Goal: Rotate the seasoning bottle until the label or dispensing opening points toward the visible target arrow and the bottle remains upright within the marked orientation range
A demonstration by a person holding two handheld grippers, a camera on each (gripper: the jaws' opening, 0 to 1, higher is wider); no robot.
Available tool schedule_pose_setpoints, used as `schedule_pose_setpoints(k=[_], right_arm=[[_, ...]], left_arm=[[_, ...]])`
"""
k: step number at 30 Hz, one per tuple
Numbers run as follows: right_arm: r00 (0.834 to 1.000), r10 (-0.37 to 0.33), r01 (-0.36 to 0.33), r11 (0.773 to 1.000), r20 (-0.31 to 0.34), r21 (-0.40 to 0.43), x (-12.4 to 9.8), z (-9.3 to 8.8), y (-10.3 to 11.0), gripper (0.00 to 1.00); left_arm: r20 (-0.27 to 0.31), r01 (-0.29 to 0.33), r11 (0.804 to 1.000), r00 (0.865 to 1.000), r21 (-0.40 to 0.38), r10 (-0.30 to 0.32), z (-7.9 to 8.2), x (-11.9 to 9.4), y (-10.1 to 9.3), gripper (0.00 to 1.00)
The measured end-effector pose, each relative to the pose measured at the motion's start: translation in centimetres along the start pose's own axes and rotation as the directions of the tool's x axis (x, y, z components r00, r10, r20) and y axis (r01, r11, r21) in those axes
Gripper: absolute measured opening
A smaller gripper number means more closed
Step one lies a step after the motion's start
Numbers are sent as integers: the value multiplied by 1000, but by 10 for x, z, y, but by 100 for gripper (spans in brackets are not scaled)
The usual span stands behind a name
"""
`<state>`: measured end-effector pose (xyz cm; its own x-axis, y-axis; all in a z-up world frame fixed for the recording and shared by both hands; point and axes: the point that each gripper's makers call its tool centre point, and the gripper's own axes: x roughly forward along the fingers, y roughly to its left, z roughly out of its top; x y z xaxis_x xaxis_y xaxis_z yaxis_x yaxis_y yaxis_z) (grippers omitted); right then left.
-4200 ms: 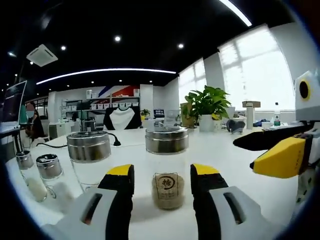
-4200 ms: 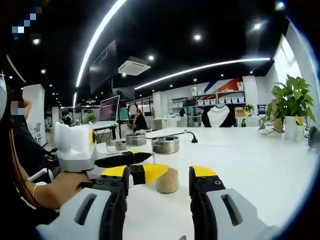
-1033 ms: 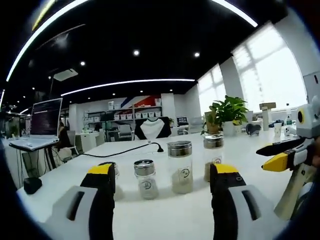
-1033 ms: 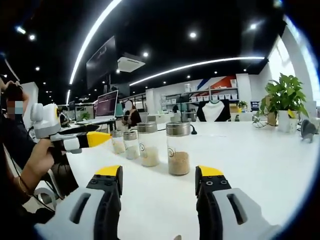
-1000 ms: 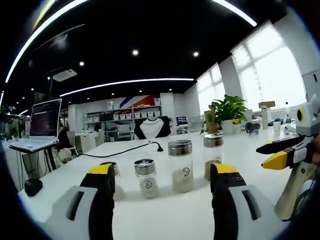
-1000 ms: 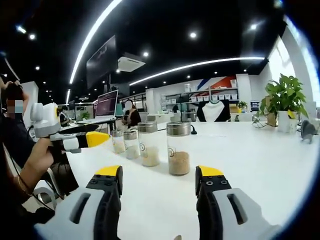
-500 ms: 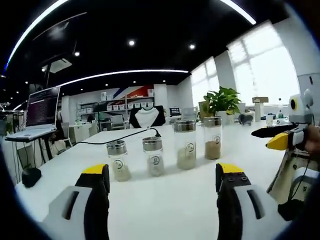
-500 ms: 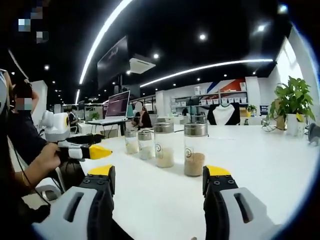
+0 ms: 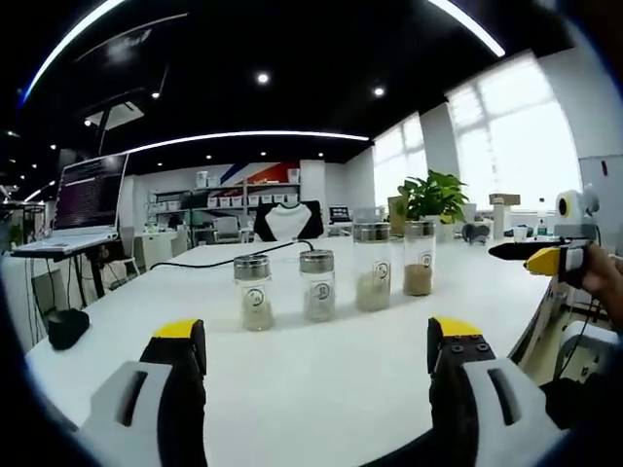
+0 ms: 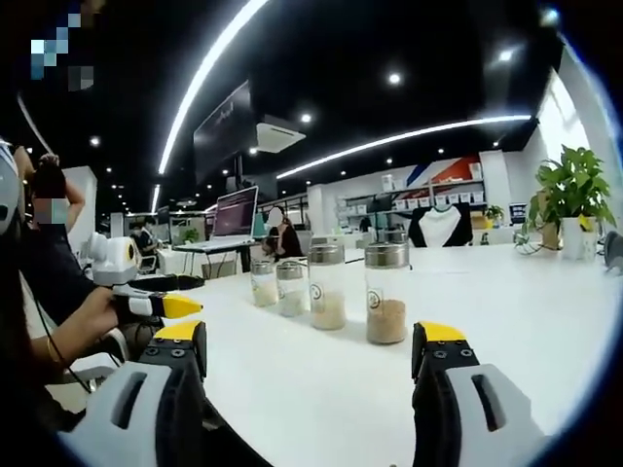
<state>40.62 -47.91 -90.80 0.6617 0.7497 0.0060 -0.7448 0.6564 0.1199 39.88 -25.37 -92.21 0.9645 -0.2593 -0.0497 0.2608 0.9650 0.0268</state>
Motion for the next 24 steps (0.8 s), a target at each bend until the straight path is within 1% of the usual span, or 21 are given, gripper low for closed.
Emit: schedule_pose_setpoints(k=[2,5,7,9,11,14,18,24], right_arm=[[1000,-4,4,1000,-6,-15,0,-1,-1,90],[999,-17,15,999,-32,-45,0,-5,-3,90],[999,-16,14,998,-37,-56,1,-6,-4,90],[999,-26,23,998,-39,-64,2,-5,-7,89],[998,-35,31,996,-48,-80,1,-5,-9,90],[998,-46,42,995,-50,-89,1,-4,-12,90],[997,-57,53,996,-52,-75,-1,-5,-16,90],[997,-58,53,995,-54,-88,-2,-6,-17,88]], left_arm=[[3,2,1000,1000,1,-2,0,0,-1,100],[-18,-25,998,999,51,26,-1,-1,2,100],[-17,-32,998,999,45,33,-1,0,4,100],[-14,-24,999,1000,30,24,-1,2,4,100],[-29,-15,999,999,31,16,-4,3,4,100],[-43,-27,999,999,38,29,-5,3,7,100],[-35,-24,999,999,47,26,-1,3,9,100],[-26,-22,999,999,37,23,3,4,11,100]])
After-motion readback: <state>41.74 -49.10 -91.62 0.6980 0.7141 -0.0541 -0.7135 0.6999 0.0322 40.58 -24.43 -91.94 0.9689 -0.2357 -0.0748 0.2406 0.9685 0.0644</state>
